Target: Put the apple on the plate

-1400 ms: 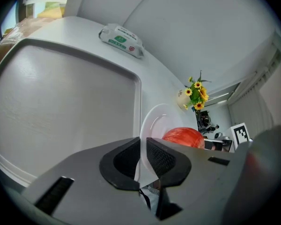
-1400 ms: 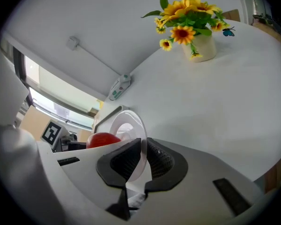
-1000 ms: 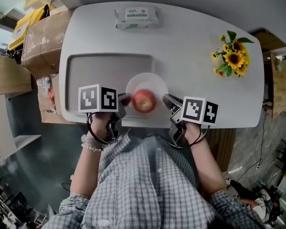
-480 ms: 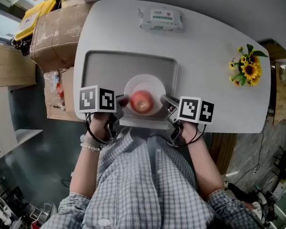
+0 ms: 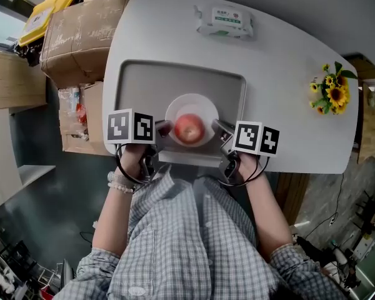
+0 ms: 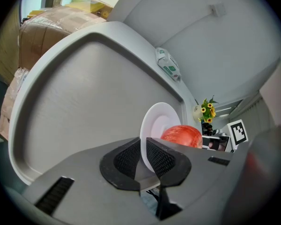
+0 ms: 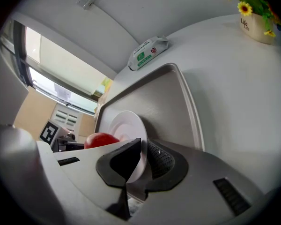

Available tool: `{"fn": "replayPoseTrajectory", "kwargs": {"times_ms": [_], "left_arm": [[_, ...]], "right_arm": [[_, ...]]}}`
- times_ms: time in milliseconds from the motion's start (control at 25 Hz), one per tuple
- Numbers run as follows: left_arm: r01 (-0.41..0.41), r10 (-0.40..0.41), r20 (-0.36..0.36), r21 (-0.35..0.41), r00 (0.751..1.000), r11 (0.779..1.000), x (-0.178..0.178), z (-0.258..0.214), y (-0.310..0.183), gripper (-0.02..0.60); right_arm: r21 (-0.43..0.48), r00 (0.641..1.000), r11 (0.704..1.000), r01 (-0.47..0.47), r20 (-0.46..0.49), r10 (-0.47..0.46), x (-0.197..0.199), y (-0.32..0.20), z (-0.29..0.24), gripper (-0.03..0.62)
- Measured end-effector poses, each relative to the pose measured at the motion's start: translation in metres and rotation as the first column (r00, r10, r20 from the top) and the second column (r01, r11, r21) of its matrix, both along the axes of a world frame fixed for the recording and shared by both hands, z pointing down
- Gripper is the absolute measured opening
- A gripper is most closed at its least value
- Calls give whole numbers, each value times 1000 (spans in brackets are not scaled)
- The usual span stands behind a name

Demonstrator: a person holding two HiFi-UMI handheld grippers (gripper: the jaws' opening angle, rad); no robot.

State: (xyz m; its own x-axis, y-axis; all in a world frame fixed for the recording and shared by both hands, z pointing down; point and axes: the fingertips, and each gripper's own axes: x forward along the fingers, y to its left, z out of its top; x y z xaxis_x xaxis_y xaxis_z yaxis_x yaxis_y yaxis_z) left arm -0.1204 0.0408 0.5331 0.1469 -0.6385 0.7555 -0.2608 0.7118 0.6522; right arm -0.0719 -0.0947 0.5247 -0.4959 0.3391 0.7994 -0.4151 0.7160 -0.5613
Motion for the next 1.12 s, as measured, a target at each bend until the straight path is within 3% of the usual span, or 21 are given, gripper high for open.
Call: {"fn": "replayPoseTrajectory", "kwargs": {"times_ms": [600, 840, 1120], "left_arm": [[-57, 55, 51, 41, 997, 998, -1, 5, -1, 44], [-24, 20, 31, 121, 999, 992, -1, -3, -5, 101], [21, -29, 62, 121, 998, 992, -11, -8, 12, 103]], "right_arm": [[98, 996, 993, 68, 46, -73, -5, 3, 5, 49], [113, 995, 992, 62, 70, -70, -5, 1, 3, 49], [112, 995, 993, 36, 87, -46, -2, -7, 1, 49]]}}
